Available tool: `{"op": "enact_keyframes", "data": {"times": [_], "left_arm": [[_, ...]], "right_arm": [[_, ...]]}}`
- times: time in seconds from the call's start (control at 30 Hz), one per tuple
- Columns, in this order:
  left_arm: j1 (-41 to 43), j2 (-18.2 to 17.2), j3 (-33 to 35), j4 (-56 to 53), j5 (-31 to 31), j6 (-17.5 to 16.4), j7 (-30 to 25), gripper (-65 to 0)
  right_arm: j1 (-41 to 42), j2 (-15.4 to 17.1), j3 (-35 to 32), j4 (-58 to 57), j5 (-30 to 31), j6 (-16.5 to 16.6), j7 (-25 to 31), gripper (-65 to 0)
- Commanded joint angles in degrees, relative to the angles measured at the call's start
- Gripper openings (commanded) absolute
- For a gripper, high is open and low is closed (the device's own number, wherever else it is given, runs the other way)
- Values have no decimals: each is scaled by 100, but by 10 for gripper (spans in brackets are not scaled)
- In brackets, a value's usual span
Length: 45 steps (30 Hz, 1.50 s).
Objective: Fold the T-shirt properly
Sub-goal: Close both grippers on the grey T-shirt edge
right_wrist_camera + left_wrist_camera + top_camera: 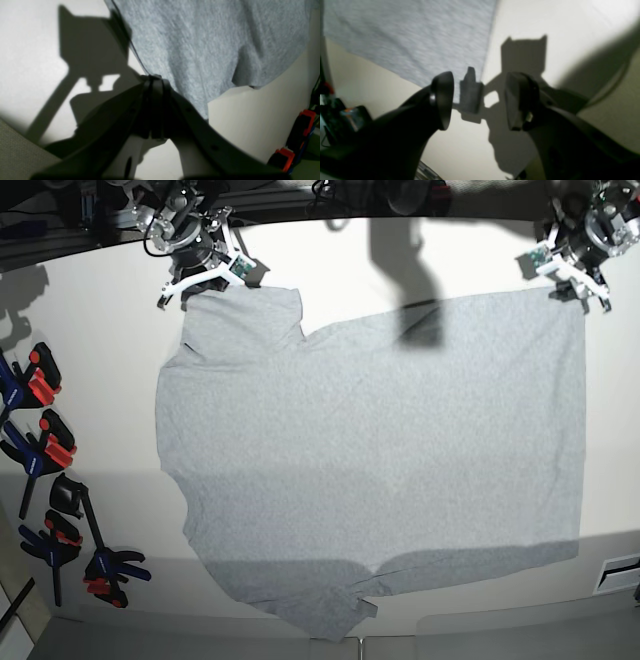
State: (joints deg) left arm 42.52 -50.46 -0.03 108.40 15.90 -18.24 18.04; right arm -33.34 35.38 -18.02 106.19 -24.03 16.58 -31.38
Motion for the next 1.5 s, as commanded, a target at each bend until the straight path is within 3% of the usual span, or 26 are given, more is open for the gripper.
{"op": "enact_keyframes", "data": {"times": [0.0, 0.3, 0.53, 0.77, 0.9, 1.0, 1.1, 1.13, 1.3, 1.37, 1.47], "left_arm": [[-72, -109, -55, 31, 35, 85, -140, -350], [-413, -98, -55, -938, 48, 87, -374, -350], [-380, -11, -55, -1167, 50, 90, -933, -350], [-682, 909, -55, -1493, 90, 94, -894, -350], [-695, 1246, -55, -1709, 210, 151, -651, -351], [-662, 1353, -55, -1731, 205, 153, -719, -435], [-660, 1360, -55, -1731, 205, 170, -997, -629], [-662, 1360, -55, -1731, 205, 170, -1040, -650], [-660, 1360, -55, -1692, 208, 216, -1040, -650], [-649, 1360, -57, -1580, 208, 387, -966, -650], [-649, 1340, -57, -1327, 208, 970, -647, -650]], "right_arm": [[-66, 61, -2, -28, 39, 136, -299, -650], [-66, 33, -2, -22, 42, 136, -317, -650], [-66, 33, -2, -17, 42, 138, -317, -650], [-63, 35, -2, -17, 42, 136, -319, -650], [-68, 35, -2, -17, 44, 136, -319, -650], [-66, 35, -2, -17, 44, 136, -315, -650], [-66, 35, -2, -17, 44, 136, -291, -650], [-66, 35, -2, -17, 42, 136, -293, -650], [-66, 37, -2, 0, 42, 76, -317, -650], [-66, 37, 0, 70, 42, -304, -514, -650], [-63, 48, 2, 297, 37, -881, -767, -650]]}}
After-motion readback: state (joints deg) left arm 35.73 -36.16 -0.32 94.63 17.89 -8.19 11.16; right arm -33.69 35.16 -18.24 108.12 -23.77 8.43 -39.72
